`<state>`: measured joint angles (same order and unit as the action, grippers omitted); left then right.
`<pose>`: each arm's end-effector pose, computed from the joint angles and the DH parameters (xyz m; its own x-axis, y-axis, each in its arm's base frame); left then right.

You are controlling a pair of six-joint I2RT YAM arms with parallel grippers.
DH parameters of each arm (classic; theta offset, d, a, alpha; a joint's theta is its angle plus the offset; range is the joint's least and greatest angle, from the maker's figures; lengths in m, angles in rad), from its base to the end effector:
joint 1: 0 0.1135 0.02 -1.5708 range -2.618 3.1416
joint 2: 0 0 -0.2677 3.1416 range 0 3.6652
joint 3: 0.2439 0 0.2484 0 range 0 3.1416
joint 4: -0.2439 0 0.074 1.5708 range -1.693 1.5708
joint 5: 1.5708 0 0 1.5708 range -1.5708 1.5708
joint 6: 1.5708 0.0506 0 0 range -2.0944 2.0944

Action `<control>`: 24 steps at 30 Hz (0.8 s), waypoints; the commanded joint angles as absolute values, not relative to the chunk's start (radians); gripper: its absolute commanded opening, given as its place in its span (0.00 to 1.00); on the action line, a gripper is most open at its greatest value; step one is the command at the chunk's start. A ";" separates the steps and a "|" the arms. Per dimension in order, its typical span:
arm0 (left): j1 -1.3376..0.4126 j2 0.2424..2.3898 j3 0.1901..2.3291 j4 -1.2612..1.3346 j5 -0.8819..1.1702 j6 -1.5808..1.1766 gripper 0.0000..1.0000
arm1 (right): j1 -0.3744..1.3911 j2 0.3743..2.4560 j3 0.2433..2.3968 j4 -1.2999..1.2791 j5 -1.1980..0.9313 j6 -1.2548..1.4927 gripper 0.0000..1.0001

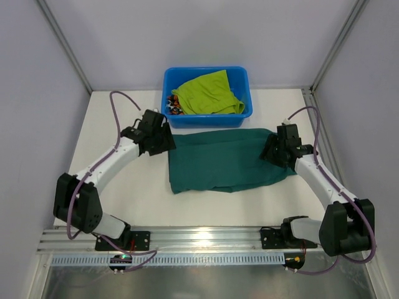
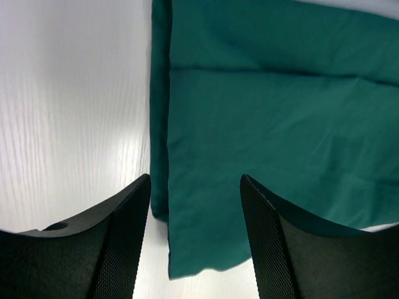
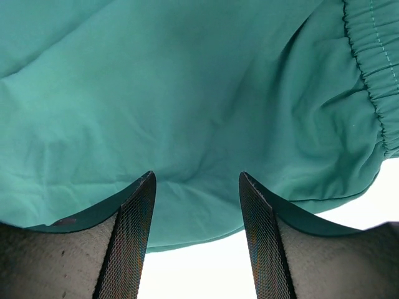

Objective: Fold and stack the shorts
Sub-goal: Move the shorts from the center of the board.

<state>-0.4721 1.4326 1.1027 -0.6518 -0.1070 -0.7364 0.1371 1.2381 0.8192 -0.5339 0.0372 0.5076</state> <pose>0.2693 -0.1315 0.2540 -0.8168 -0.3327 -0.4713 -0.2015 0.9300 -0.3074 0.2473 0.0322 0.2217 -0.7616 0.3853 -0.5211 0.2918 0.9218 0.2551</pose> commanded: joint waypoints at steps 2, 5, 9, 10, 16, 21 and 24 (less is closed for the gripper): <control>-0.396 1.531 1.190 -0.558 0.046 -0.575 0.62 | 0.138 1.164 0.808 -0.500 0.029 0.511 0.59; -0.388 1.618 1.219 -0.540 0.066 -0.552 0.62 | 0.138 1.167 0.811 -0.491 0.015 0.494 0.59; -0.376 1.713 1.218 -0.525 0.072 -0.551 0.60 | 0.138 1.183 0.822 -0.476 -0.018 0.482 0.59; -0.376 1.739 1.213 -0.511 0.084 -0.552 0.59 | 0.138 1.186 0.822 -0.472 -0.024 0.477 0.59; -0.376 1.825 1.178 -0.419 0.143 -0.604 0.37 | 0.137 1.219 0.828 -0.451 -0.032 0.472 0.59; -0.376 1.810 1.100 -0.442 0.101 -0.696 0.00 | 0.130 1.212 0.833 -0.472 -0.012 0.457 0.59; -0.396 1.700 1.000 -0.540 -0.001 -0.800 0.00 | 0.107 1.192 0.838 -0.489 -0.009 0.448 0.59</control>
<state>-0.3851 1.7920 1.0840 -0.4347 0.0925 -0.7017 0.1287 1.2213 0.8146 -0.4942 -0.0216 0.4709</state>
